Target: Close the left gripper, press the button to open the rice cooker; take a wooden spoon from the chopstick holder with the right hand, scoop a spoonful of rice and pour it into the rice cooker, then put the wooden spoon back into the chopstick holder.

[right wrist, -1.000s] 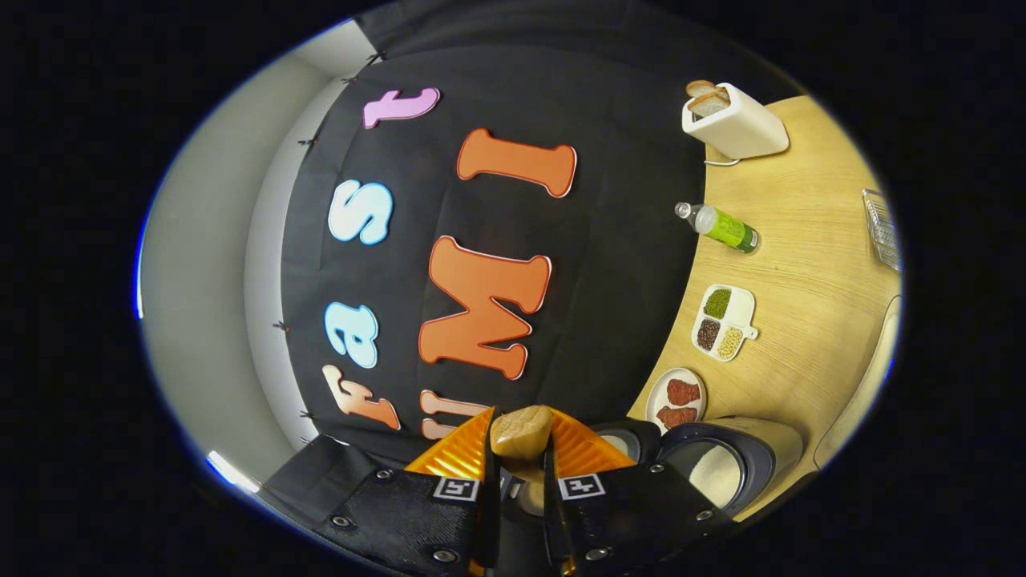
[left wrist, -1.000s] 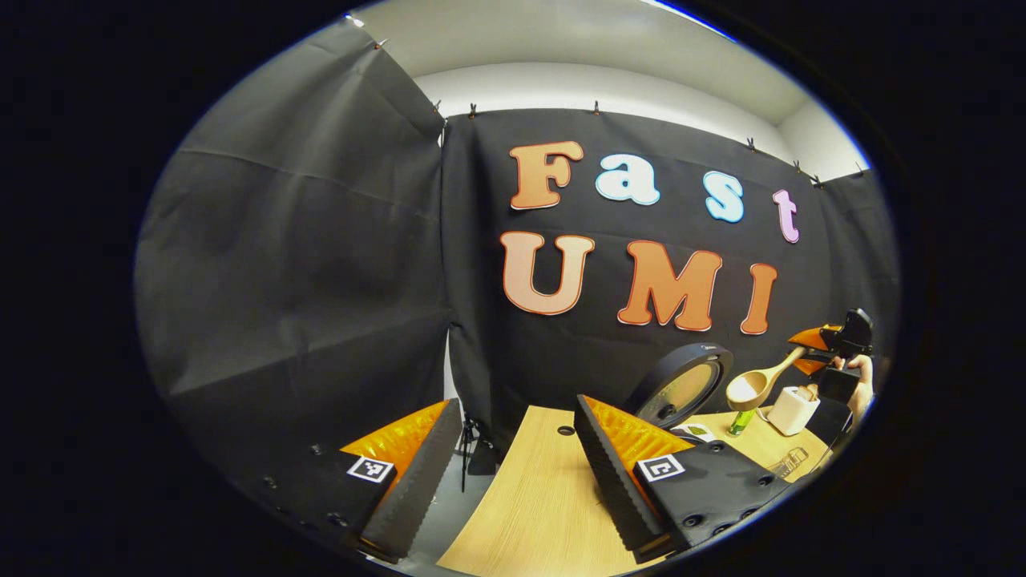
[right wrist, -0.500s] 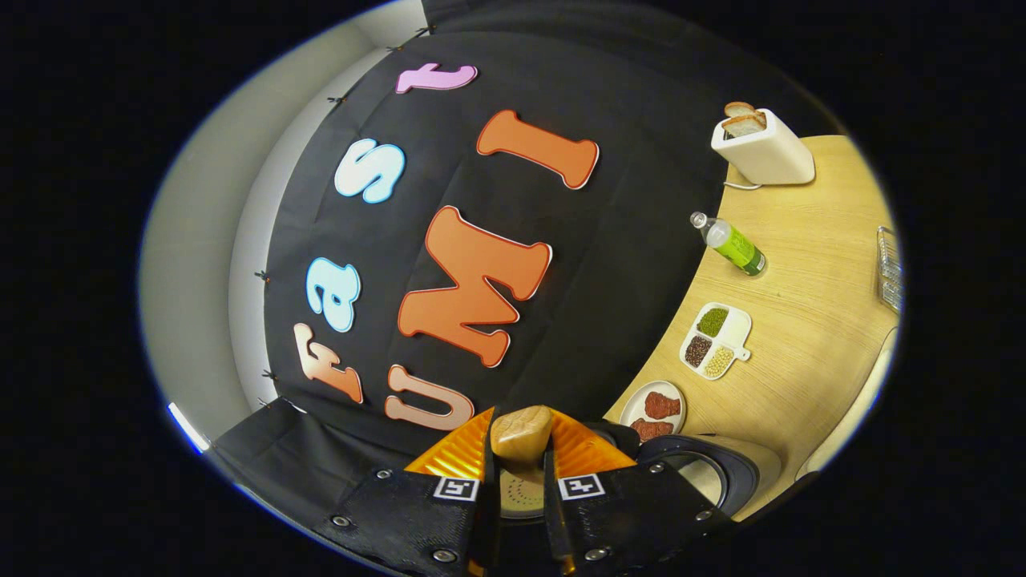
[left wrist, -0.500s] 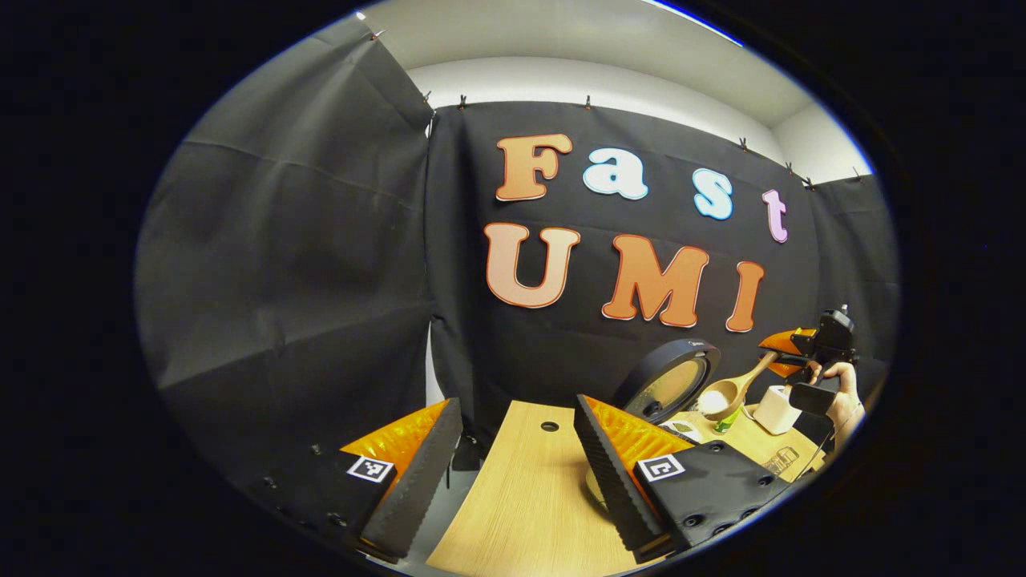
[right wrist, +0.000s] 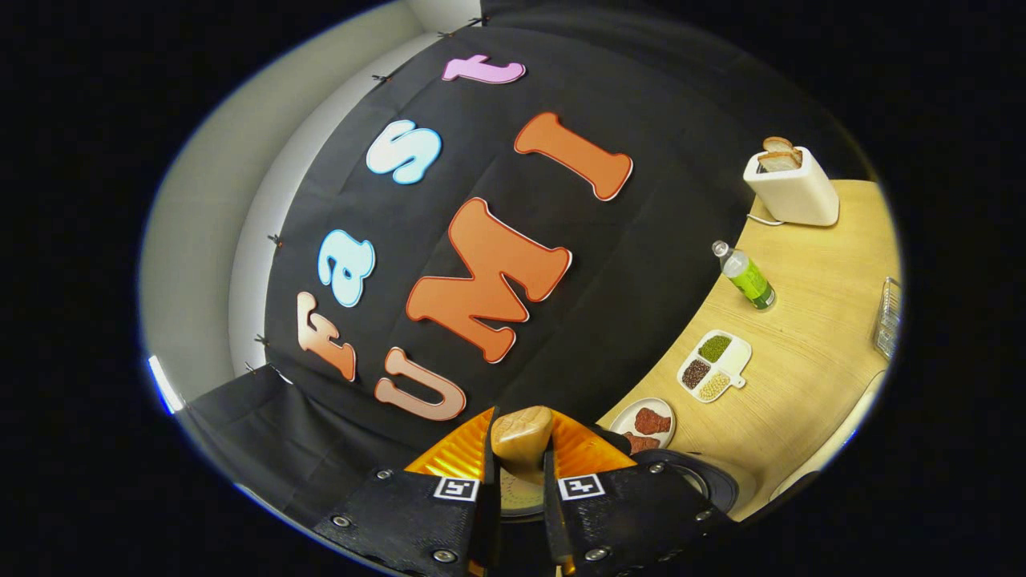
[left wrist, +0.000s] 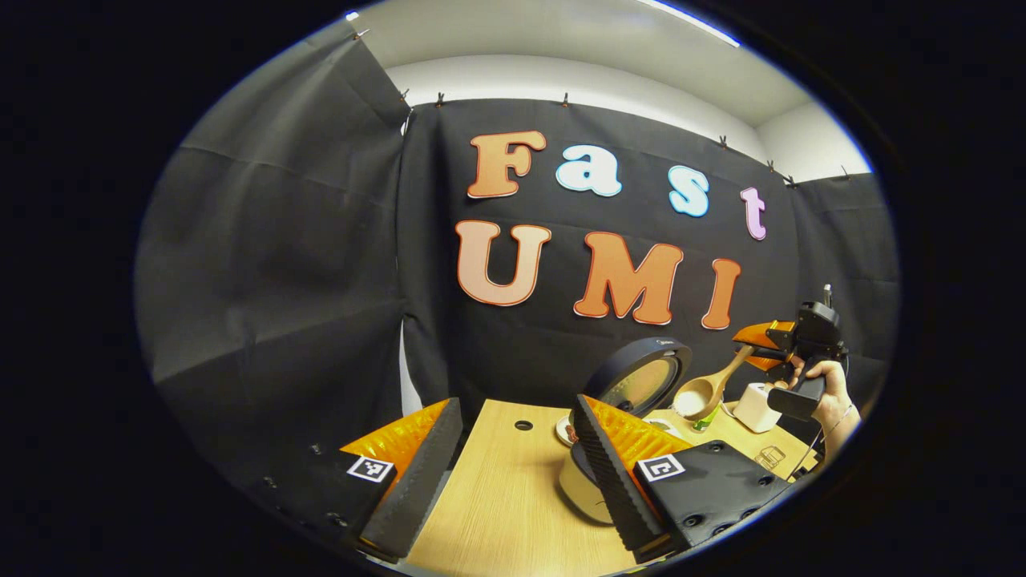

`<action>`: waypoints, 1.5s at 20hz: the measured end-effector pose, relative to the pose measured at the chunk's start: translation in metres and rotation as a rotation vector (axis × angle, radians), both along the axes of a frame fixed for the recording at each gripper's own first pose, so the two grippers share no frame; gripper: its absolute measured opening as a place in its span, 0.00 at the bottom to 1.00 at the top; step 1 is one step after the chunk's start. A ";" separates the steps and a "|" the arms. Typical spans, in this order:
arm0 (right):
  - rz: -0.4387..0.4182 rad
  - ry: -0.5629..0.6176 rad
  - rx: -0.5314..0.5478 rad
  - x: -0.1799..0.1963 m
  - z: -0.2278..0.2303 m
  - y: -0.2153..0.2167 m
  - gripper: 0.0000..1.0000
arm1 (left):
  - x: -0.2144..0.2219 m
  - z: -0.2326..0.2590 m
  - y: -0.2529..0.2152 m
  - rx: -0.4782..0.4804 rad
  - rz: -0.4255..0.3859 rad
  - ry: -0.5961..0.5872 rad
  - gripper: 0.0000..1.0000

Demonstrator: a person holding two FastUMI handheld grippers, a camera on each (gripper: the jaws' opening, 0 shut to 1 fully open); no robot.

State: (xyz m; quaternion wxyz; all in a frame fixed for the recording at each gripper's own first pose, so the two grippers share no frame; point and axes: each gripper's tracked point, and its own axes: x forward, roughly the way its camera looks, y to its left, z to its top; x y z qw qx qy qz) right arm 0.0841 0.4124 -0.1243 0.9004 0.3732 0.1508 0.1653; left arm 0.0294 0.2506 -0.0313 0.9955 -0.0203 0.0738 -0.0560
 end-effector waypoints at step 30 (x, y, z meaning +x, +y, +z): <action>0.123 -0.208 -0.358 -0.026 0.026 0.048 0.22 | -0.001 0.004 -0.038 -0.011 -0.074 0.017 0.93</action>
